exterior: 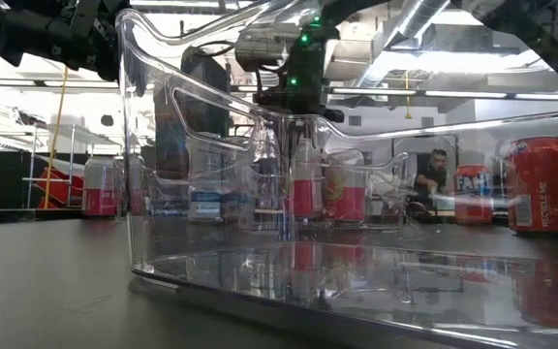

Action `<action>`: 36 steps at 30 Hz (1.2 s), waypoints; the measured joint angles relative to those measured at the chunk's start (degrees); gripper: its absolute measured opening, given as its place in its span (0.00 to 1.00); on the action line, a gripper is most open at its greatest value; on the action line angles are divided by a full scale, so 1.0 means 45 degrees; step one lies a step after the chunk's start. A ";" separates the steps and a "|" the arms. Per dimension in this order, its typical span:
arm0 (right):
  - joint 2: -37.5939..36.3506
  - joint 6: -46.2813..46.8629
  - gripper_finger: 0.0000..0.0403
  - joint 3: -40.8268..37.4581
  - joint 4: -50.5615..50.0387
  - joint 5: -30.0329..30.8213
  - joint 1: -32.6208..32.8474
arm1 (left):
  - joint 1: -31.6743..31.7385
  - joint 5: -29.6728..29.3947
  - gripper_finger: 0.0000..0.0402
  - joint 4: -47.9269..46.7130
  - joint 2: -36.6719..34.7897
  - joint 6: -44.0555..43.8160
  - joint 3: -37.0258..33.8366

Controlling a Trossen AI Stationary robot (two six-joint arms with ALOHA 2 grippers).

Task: Sort soda cans
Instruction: Put the top right pink-white soda can in the middle transparent bin

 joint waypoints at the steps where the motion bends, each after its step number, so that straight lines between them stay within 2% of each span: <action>1: 0.0000 0.0078 0.75 0.0000 0.0000 0.0015 0.0000 | -0.0004 0.0000 0.00 -0.0001 0.0000 0.0000 0.0001; 9: 0.0000 0.0438 0.76 0.0000 -0.0014 0.0035 -0.0063 | 0.0000 0.0002 0.00 0.0002 0.0000 0.0000 0.0002; 21: -0.0005 0.0520 0.91 0.0000 -0.0185 0.0051 -0.0078 | 0.0000 0.0005 0.00 -0.0001 0.0000 -0.0005 -0.0001; 36: -0.0053 -0.0125 0.90 0.0000 -0.0337 0.0040 0.0069 | -0.0002 0.0005 0.00 0.0000 0.0000 -0.0034 0.0002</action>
